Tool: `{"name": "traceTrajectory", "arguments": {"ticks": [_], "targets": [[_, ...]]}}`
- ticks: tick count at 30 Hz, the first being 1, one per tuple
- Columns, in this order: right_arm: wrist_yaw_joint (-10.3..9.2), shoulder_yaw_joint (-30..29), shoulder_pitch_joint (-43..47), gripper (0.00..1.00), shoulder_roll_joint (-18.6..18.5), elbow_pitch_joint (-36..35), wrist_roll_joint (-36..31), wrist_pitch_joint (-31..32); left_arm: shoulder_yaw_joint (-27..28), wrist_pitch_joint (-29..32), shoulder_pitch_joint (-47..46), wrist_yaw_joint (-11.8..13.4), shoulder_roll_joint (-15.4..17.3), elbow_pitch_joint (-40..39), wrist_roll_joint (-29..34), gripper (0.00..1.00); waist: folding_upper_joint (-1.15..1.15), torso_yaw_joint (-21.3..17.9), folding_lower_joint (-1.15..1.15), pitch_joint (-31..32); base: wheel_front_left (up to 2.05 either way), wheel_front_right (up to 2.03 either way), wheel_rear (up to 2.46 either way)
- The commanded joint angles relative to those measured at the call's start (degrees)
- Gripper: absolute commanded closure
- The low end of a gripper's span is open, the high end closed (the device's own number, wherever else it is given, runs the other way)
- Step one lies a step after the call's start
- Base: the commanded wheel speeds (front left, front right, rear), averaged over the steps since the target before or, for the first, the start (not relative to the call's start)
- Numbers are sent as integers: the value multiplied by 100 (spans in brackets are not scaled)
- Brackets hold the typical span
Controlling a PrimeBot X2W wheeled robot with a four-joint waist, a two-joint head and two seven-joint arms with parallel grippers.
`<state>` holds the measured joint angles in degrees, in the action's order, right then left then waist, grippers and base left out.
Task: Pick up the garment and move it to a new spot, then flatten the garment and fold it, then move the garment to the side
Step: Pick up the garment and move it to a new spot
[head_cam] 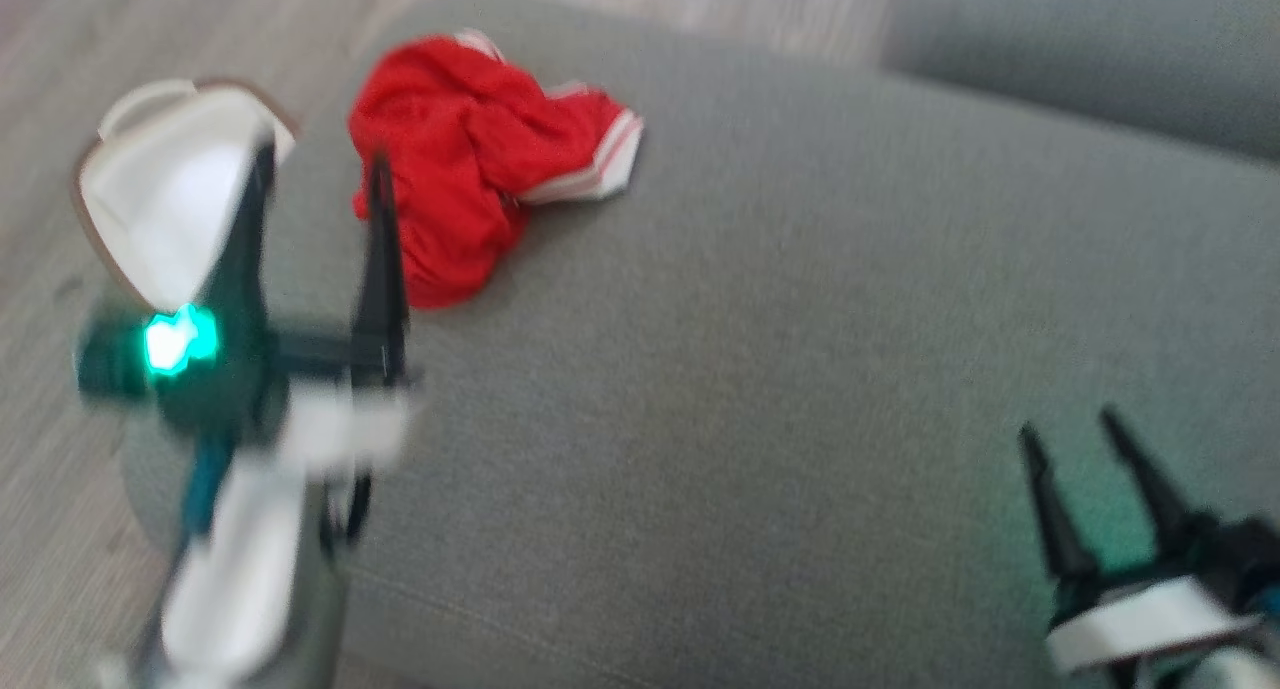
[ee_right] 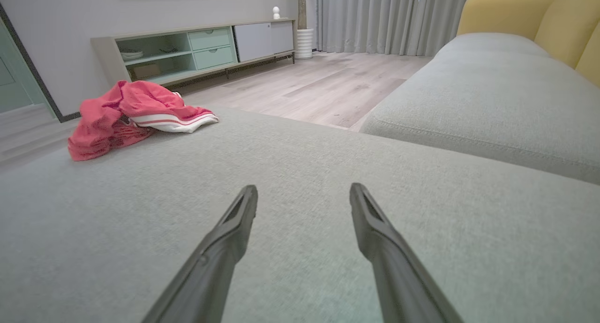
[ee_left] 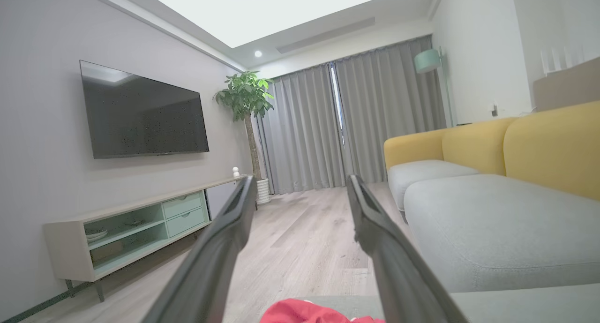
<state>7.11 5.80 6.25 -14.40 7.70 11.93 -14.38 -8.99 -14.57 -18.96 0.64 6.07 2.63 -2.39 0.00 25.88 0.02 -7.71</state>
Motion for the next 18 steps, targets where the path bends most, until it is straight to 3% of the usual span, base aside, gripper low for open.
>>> {"name": "traceTrajectory", "arguments": {"ticks": [1,11,18], "targets": [[37,87,-287,0,-256,-249,-3,-62,224,82,-457,-36,101,15,24,0,0,-220,-2,-754,0,0,0],[37,-56,-663,0,-1481,-917,159,-62,211,1309,-3683,-528,-120,2717,-661,0,0,-617,-2,-2164,0,0,0],[37,-238,-789,0,-1764,-1362,264,-62,52,1830,-4664,-595,-208,4517,-853,0,0,-848,-2,-2760,0,0,0]]}}
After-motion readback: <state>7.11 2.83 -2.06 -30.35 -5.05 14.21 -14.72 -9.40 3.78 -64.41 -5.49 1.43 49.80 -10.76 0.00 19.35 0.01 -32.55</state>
